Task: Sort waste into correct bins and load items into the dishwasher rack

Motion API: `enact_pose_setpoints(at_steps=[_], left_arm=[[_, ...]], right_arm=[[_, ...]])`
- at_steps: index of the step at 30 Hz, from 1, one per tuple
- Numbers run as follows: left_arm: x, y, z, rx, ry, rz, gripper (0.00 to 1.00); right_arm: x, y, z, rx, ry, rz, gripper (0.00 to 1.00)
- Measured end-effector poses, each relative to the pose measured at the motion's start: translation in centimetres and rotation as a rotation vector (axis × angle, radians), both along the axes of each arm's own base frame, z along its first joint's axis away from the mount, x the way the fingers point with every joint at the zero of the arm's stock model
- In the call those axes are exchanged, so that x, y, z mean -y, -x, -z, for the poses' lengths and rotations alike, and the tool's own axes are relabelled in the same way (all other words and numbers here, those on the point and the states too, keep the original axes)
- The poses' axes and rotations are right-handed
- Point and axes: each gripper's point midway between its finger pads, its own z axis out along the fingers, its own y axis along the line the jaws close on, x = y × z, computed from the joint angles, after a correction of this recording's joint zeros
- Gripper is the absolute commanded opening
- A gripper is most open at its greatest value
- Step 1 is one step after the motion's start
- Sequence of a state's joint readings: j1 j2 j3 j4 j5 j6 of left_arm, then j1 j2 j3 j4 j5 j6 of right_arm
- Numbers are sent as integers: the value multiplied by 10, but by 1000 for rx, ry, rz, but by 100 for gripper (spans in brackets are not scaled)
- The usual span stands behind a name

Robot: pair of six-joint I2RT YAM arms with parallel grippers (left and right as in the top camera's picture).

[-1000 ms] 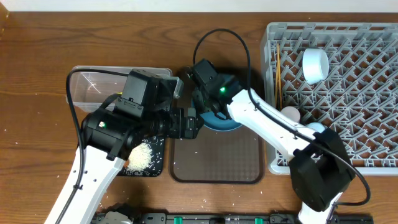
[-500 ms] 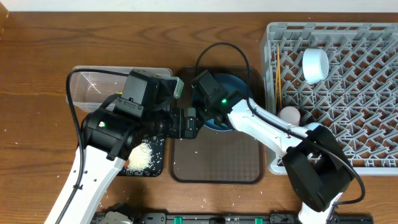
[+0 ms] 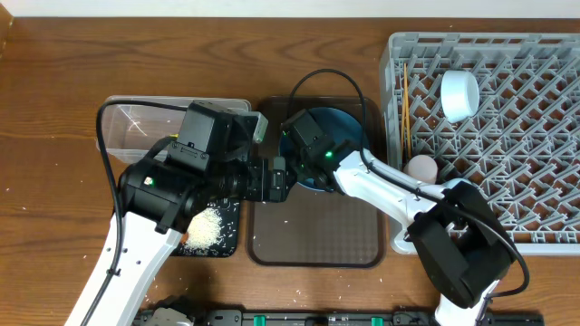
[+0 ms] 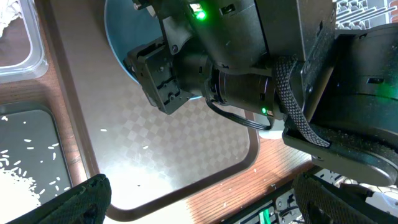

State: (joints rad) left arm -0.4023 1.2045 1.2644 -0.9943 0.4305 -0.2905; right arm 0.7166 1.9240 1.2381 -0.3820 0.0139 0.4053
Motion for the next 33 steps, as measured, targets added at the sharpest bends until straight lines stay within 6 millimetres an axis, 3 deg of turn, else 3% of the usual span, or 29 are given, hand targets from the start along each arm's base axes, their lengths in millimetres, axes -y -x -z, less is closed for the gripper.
enact_pose_setpoints(at_steps=[13,22,33], left_arm=[[0,0,0,0,0,0,96],[0,0,0,0,0,0,96],[0,0,0,0,0,0,96]], right_arm=[[-16,1,-13,-19,-67,-51,58],[-9,-4,-14,-63,-124,-72,55],[-13,4,-12,-92,-131,-95,56]])
